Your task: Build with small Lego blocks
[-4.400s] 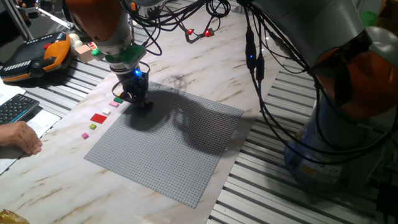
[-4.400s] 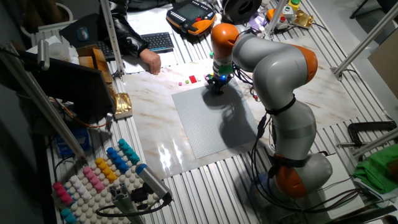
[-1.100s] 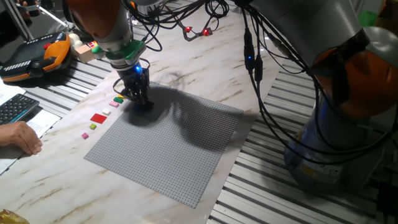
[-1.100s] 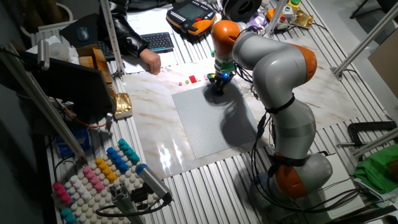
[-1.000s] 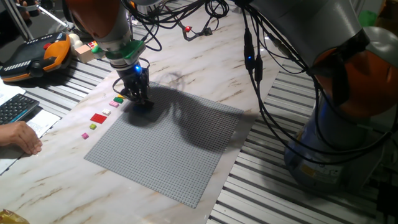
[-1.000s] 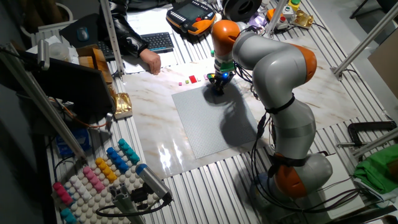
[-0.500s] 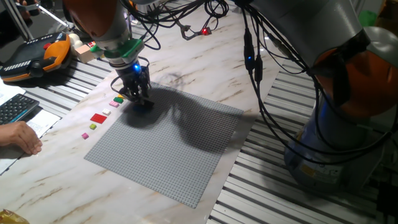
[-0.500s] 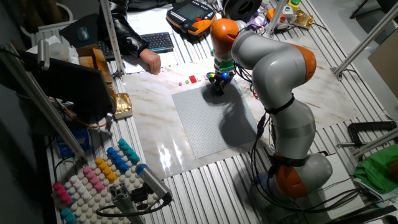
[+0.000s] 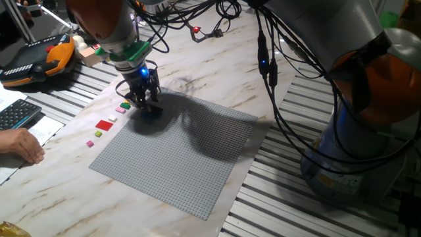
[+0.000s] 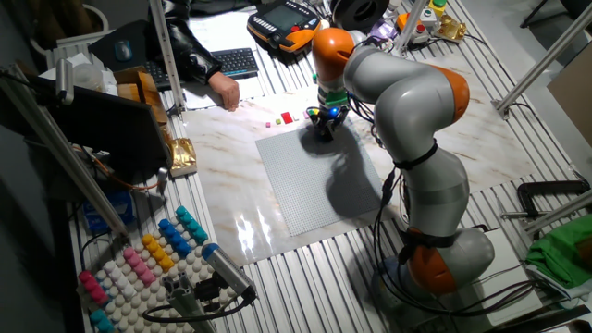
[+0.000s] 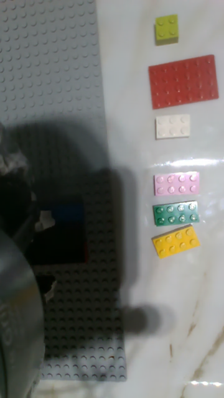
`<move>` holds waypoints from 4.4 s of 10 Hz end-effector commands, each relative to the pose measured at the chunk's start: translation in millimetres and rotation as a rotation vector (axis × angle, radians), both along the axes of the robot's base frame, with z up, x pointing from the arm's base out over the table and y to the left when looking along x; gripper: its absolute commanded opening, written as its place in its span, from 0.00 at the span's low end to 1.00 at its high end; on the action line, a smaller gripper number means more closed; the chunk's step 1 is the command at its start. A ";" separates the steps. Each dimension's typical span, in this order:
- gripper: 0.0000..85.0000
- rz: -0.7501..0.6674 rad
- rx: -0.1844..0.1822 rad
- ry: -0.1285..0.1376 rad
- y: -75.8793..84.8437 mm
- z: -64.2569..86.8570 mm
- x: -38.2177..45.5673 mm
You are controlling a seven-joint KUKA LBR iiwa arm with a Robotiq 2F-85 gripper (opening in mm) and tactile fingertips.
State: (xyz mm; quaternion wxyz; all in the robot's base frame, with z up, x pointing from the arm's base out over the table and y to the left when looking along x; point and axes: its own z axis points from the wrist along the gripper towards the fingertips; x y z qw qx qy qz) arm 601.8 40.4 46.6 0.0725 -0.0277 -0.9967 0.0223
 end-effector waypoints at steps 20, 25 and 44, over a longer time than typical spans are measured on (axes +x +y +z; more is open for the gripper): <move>0.64 0.060 -0.049 -0.002 5.8 -3.0 -17.6; 0.66 0.091 -0.047 -0.029 1.8 -17.4 -37.1; 0.44 0.125 -0.013 -0.011 3.3 -16.4 -28.7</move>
